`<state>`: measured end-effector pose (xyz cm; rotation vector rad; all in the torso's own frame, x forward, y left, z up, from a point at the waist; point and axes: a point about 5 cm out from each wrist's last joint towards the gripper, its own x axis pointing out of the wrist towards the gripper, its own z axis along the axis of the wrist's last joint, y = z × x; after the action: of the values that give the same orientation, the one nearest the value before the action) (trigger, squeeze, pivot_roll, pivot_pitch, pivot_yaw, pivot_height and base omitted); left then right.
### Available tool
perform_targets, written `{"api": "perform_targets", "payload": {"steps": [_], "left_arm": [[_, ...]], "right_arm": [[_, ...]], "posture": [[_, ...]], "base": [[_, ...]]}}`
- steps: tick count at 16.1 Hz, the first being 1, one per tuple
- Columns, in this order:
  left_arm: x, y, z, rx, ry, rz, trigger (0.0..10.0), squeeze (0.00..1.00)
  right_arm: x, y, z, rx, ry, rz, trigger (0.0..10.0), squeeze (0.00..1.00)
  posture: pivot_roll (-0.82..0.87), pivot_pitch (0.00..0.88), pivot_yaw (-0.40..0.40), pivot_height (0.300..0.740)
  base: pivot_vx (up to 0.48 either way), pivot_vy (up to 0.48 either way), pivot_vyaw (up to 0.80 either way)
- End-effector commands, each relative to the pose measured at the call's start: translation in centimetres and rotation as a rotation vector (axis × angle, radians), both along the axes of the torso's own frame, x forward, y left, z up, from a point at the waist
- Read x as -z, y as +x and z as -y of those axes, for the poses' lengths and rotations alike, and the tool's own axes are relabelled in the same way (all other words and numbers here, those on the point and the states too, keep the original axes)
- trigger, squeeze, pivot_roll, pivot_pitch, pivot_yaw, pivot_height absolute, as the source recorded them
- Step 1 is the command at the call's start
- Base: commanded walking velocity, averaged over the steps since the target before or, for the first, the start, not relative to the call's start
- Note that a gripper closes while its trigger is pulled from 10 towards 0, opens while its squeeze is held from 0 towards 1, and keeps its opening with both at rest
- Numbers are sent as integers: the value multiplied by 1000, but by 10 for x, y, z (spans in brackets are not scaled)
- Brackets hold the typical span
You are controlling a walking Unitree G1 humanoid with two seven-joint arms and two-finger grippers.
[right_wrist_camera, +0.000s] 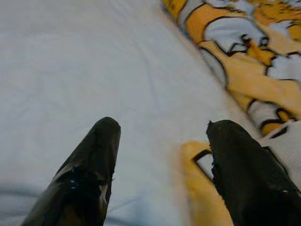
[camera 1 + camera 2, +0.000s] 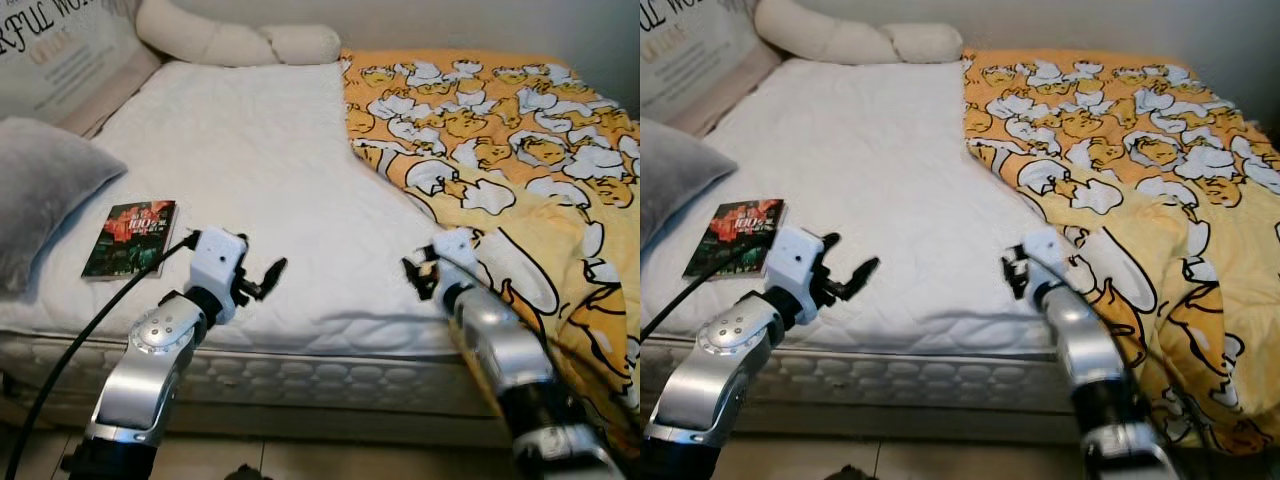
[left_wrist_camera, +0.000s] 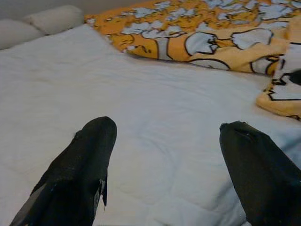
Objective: Clean up the room
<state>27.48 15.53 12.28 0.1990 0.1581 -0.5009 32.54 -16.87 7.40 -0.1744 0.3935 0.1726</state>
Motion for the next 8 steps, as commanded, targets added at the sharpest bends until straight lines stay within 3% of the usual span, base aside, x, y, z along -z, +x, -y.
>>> {"api": "perform_targets", "payload": {"steps": [1, 4, 6, 8], "left_arm": [[-4, 1, 6, 76, 8, -6, 10000, 0], [-5, -10, 6, 139, 23, -30, 10000, 0], [-7, -17, 9, 179, 8, -42, 10000, 0], [-11, -26, 15, 285, 36, -56, 10000, 0]], "right_arm": [[3, 7, 12, 25, -41, -29, 10000, 1000], [6, 18, 37, 87, -59, -78, 10000, 1000], [6, 19, 44, 92, -63, -100, 10000, 1000], [8, 19, 59, 98, -103, -139, 10000, 1000]], "posture": [[-32, 0, 26, 740], [-42, 0, 61, 740], [-32, 8, 73, 740], [-12, 61, 77, 740]], "base": [[0, 0, 0], [0, 0, 0], [0, 0, 0], [0, 0, 0]]}}
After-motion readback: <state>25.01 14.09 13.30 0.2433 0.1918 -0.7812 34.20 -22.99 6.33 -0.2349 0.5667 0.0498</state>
